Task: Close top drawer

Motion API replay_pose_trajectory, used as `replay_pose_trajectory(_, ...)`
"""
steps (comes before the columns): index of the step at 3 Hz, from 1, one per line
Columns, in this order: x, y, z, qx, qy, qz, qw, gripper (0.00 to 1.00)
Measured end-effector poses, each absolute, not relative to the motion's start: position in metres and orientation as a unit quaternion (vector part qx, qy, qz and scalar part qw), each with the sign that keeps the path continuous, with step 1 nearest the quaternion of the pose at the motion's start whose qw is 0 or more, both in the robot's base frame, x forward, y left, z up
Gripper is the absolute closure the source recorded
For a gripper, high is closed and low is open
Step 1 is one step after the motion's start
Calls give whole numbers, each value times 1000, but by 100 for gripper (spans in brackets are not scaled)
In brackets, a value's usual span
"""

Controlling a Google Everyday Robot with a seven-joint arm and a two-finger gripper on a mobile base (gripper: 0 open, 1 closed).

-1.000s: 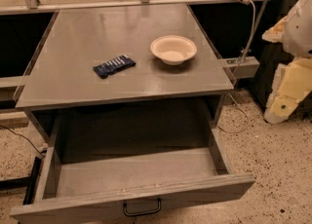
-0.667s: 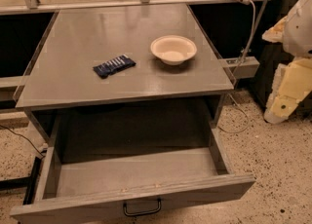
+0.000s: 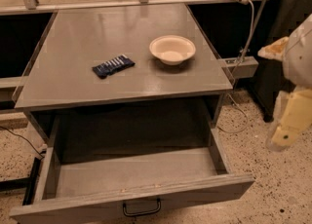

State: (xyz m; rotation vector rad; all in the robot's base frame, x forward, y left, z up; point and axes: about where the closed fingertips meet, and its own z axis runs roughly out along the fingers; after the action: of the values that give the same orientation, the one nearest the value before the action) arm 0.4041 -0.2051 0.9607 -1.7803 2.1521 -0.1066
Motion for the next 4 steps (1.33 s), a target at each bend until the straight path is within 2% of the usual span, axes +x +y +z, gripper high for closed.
replay_pose_trajectory(1, 375, -202, 933, -634, 751, -28, 184, 19)
replay_pose_trajectory(2, 352, -193, 901, -645, 736, -11, 205, 42)
replay_pose_trajectory(4, 332, -178, 847, -656, 728, 26, 198, 88)
